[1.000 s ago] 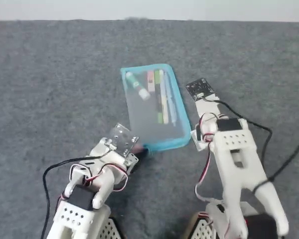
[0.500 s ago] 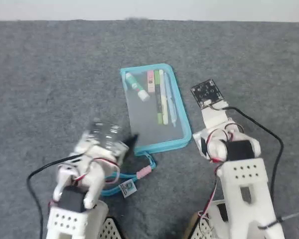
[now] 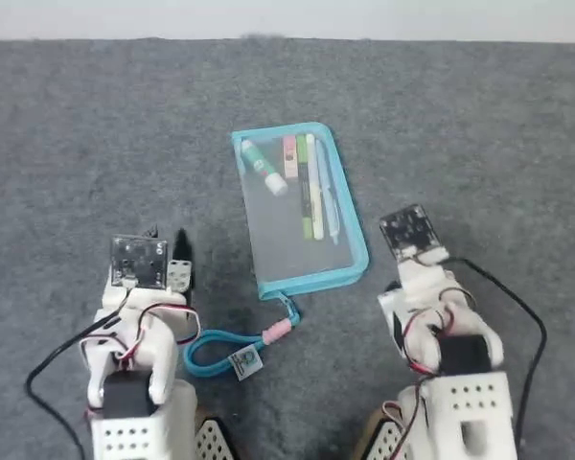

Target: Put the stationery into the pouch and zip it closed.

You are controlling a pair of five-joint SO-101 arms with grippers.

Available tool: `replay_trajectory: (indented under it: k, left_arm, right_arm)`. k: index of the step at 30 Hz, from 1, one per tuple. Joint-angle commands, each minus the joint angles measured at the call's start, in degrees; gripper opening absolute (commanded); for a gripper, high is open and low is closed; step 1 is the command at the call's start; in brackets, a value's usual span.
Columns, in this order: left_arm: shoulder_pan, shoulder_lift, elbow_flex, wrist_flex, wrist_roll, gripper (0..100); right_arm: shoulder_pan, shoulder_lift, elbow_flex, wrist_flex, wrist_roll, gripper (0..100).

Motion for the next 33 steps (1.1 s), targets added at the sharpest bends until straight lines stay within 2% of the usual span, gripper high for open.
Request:
replay_trajectory:
  k: [1, 6, 9, 12, 22, 33]
  left_arm:
    - [-6.68, -1.23, 6.37, 0.09, 0.7, 4]
    - [-12.92, -1.14, 6.9, 0.62, 0.7, 5]
    - [-13.63, -1.14, 6.9, 1.05, 0.7, 5]
    - [-13.63, -1.14, 6.9, 2.02, 0.7, 5]
    - [-13.45, -1.14, 6.9, 17.76, 0.97, 5]
    - [-13.45, -1.23, 6.9, 18.02, 1.05, 5]
  right_arm:
    - [5.14, -6.2, 4.04, -1.36, -0.26, 0.7]
    - [8.04, -15.43, 13.19, -1.36, -0.26, 0.8]
    - [8.31, -22.46, 18.99, -1.36, -0.26, 0.9]
    - [8.57, -27.47, 18.9, 2.51, -0.26, 0.9]
    - [8.13, -25.89, 19.34, 3.74, -0.26, 0.9]
    - [8.13, -25.89, 19.34, 3.3, -0.26, 0.8]
